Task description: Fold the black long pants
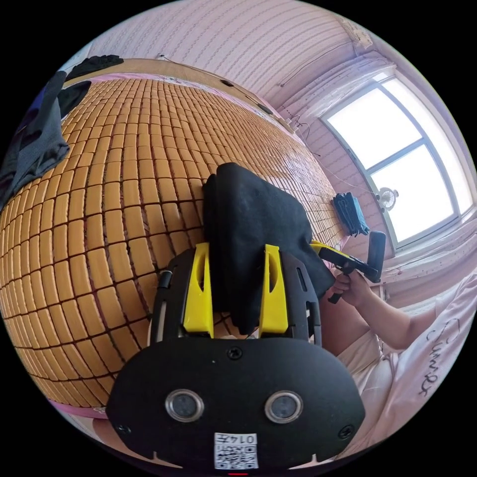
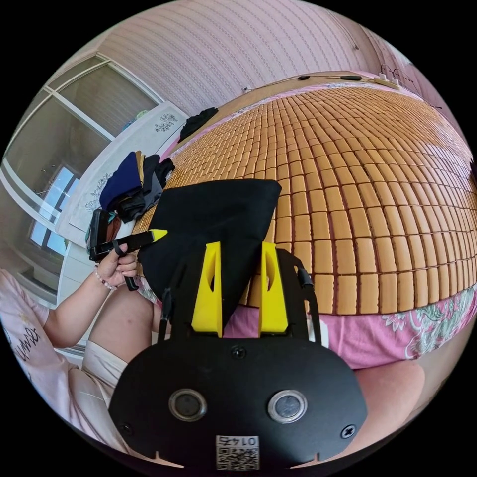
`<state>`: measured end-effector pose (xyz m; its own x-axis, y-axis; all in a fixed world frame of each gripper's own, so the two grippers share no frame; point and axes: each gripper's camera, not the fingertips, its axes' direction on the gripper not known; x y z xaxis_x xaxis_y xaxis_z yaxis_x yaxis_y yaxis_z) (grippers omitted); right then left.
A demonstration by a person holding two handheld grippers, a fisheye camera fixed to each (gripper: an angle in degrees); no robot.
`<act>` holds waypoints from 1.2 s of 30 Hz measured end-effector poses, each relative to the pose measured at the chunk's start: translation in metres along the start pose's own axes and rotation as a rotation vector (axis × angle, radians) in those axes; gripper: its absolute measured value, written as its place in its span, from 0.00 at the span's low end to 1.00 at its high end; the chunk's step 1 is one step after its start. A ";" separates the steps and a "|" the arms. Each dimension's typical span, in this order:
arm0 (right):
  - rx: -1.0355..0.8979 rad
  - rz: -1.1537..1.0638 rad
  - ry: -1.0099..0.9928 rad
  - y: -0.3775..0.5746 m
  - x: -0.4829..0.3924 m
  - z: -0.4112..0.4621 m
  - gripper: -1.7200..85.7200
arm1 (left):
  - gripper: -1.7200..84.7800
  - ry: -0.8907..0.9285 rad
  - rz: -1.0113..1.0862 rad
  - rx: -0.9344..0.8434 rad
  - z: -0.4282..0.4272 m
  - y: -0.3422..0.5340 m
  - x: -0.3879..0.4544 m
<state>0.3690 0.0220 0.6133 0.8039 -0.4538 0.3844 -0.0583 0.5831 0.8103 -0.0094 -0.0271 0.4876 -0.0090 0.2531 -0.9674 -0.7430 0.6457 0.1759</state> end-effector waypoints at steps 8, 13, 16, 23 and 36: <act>0.019 -0.024 0.002 0.017 -0.013 -0.007 0.11 | 0.17 -0.013 0.035 0.017 0.015 -0.006 0.014; 0.070 -0.124 0.033 0.031 -0.033 -0.020 0.08 | 0.14 -0.010 0.064 0.003 0.024 -0.009 0.026; 0.097 -0.212 0.090 0.042 -0.053 -0.031 0.07 | 0.12 0.037 0.076 0.007 0.029 -0.007 0.030; 0.169 -0.374 0.130 0.064 -0.106 -0.080 0.06 | 0.11 0.125 0.048 0.058 0.044 0.009 0.046; 0.287 -0.552 0.172 0.118 -0.190 -0.174 0.06 | 0.09 0.371 -0.062 0.144 0.077 0.036 0.108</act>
<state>0.3127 0.2942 0.5591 0.8429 -0.5070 -0.1802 0.2542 0.0800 0.9638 0.0144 0.0788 0.4032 -0.2279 -0.0501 -0.9724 -0.6484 0.7529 0.1132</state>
